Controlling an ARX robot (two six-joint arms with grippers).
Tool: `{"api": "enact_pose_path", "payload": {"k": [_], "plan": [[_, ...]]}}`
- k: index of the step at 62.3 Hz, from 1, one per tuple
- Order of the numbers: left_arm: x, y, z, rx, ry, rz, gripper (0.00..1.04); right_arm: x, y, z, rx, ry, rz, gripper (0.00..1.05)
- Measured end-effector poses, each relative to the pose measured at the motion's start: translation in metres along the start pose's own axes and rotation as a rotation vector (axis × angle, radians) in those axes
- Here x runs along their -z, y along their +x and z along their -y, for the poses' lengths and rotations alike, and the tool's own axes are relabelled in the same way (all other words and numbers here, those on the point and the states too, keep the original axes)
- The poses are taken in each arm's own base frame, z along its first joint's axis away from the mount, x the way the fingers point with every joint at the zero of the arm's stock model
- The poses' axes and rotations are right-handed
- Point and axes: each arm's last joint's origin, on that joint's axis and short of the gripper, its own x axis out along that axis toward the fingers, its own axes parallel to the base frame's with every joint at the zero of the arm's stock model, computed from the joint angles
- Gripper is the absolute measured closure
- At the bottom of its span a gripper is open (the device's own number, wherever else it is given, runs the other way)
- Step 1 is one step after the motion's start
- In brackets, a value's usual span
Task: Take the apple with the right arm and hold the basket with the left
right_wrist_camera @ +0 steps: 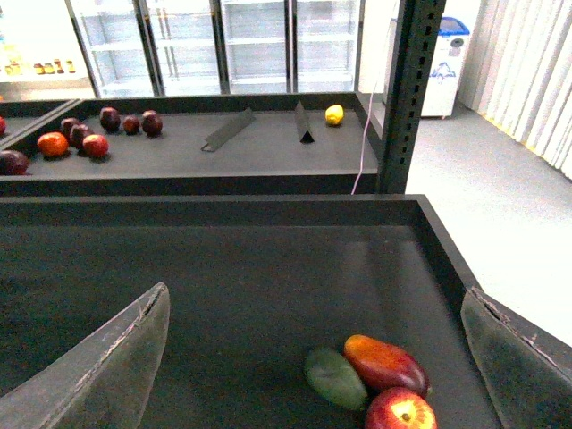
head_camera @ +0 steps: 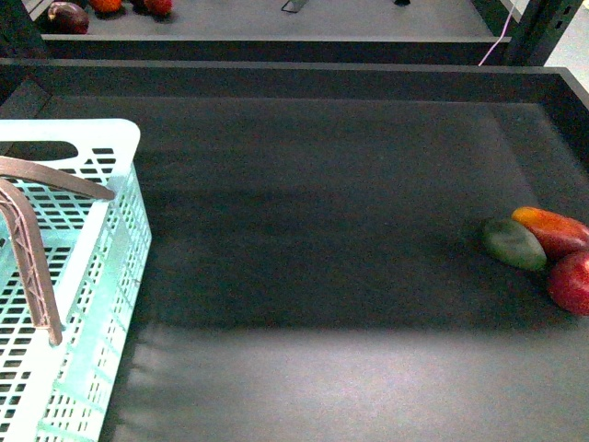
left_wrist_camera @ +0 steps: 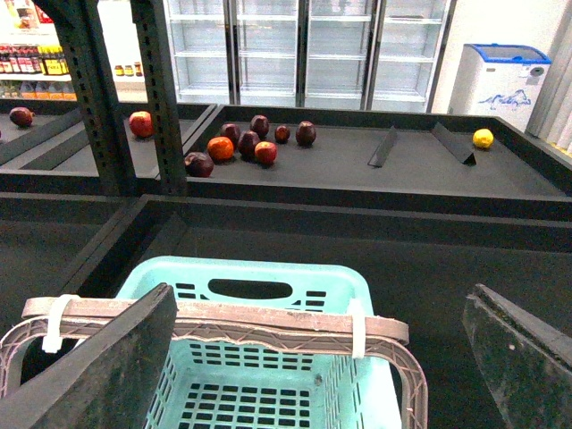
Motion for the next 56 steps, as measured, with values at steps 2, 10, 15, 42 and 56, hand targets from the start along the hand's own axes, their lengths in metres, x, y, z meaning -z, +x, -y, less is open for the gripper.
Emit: {"api": "enact_pose_path", "payload": {"k": [2, 10, 15, 42, 56], "plan": [[0.0, 0.0, 0.0, 0.0, 0.0, 0.0, 0.07, 0.0, 0.0, 0.0, 0.0, 0.0, 0.0, 0.09], [0.0, 0.0, 0.0, 0.0, 0.0, 0.0, 0.07, 0.0, 0.0, 0.0, 0.0, 0.0, 0.0, 0.09], [0.0, 0.0, 0.0, 0.0, 0.0, 0.0, 0.07, 0.0, 0.0, 0.0, 0.0, 0.0, 0.0, 0.09], [0.0, 0.0, 0.0, 0.0, 0.0, 0.0, 0.07, 0.0, 0.0, 0.0, 0.0, 0.0, 0.0, 0.09], [0.0094, 0.0033, -0.0035, -0.022, -0.562, -0.517, 0.07, 0.0, 0.0, 0.0, -0.001, 0.0, 0.0, 0.09]]}}
